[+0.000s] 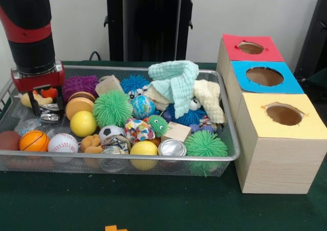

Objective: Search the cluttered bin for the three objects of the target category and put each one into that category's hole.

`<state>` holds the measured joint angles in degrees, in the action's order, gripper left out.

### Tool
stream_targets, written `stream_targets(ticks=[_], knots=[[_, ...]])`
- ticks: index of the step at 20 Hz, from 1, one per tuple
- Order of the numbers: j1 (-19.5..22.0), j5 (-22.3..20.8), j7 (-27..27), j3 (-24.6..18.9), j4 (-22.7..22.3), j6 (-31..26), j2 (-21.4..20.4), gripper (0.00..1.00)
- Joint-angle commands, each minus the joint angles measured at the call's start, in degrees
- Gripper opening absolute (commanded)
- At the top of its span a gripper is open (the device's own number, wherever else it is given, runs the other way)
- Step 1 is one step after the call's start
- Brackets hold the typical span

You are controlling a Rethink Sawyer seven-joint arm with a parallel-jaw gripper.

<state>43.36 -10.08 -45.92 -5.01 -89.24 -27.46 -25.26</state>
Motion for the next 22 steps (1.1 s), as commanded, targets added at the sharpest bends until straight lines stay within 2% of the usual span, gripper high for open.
stream_targets(ticks=[1, 7, 12, 22], knots=[[-2.7, 3.3, -11.2, -1.7, 8.2, -7.0, 2.8, 1.0], [-5.4, 4.5, -13.7, 0.3, 10.3, -8.4, 2.9, 1.0], [-7.0, 5.9, -14.7, 1.6, 9.8, -9.5, 1.8, 1.0], [-6.0, 7.8, -14.3, 2.1, 2.5, -4.9, 0.0, 1.0]])
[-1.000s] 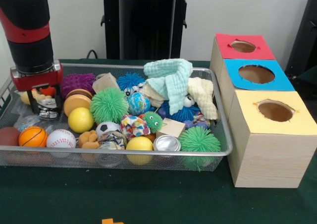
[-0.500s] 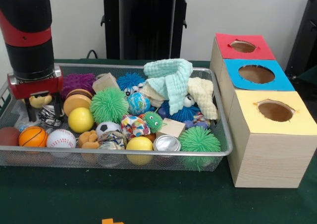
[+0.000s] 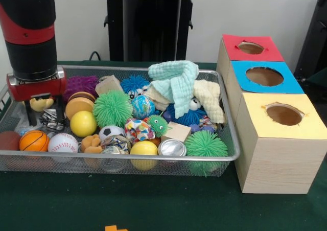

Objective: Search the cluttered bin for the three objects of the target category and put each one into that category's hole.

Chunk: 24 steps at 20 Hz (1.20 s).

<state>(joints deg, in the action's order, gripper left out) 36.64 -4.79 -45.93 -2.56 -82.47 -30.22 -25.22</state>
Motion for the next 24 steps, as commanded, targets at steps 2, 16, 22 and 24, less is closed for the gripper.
stream_targets(ticks=[2, 16, 22, 24], knots=[[1.2, 2.6, -14.4, -0.6, -5.6, -0.6, -0.2, 1.0], [1.7, 4.2, -15.5, -0.3, -2.4, 2.5, 4.8, 1.0], [1.2, 5.3, -18.2, 1.2, -3.1, 5.7, 6.4, 1.0], [1.2, 6.0, -19.1, 1.2, -3.6, 7.3, 7.4, 1.0]])
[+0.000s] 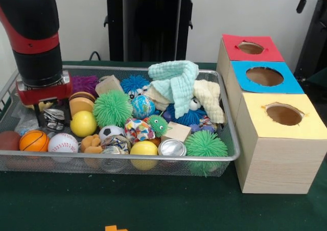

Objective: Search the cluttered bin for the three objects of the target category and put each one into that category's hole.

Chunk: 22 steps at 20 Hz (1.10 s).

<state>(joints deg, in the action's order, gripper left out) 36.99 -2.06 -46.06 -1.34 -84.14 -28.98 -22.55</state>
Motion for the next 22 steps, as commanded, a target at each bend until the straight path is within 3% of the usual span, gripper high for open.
stream_targets(ticks=[1, 9, 22], knots=[[1.0, 3.6, -19.1, -0.2, -2.0, 6.7, 5.1, 1.0], [0.4, 6.3, -19.1, 1.3, -2.9, 6.6, 4.7, 1.0], [2.6, 6.2, -16.8, 2.2, -6.0, 7.8, 2.2, 1.0]])
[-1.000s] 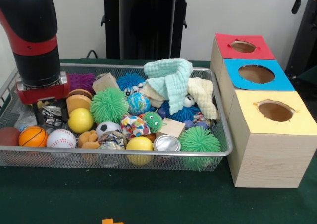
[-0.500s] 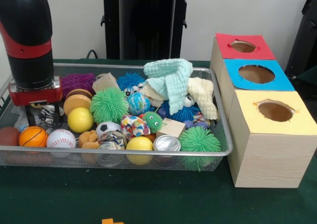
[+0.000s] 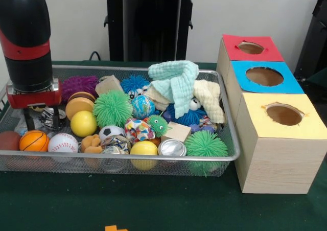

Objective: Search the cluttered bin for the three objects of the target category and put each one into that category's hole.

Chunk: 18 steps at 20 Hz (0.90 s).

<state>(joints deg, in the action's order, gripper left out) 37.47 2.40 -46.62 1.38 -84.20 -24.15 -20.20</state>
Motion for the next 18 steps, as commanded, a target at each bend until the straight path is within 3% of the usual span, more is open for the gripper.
stream_targets(ticks=[1, 8, 18], knots=[[2.2, 1.6, -16.2, -0.2, -6.0, 2.9, -0.5, 1.0], [3.5, -0.3, -10.9, 2.1, 1.7, -3.3, -0.6, 1.0], [3.8, -0.1, -12.0, 0.8, -0.5, -0.1, 0.1, 1.0]])
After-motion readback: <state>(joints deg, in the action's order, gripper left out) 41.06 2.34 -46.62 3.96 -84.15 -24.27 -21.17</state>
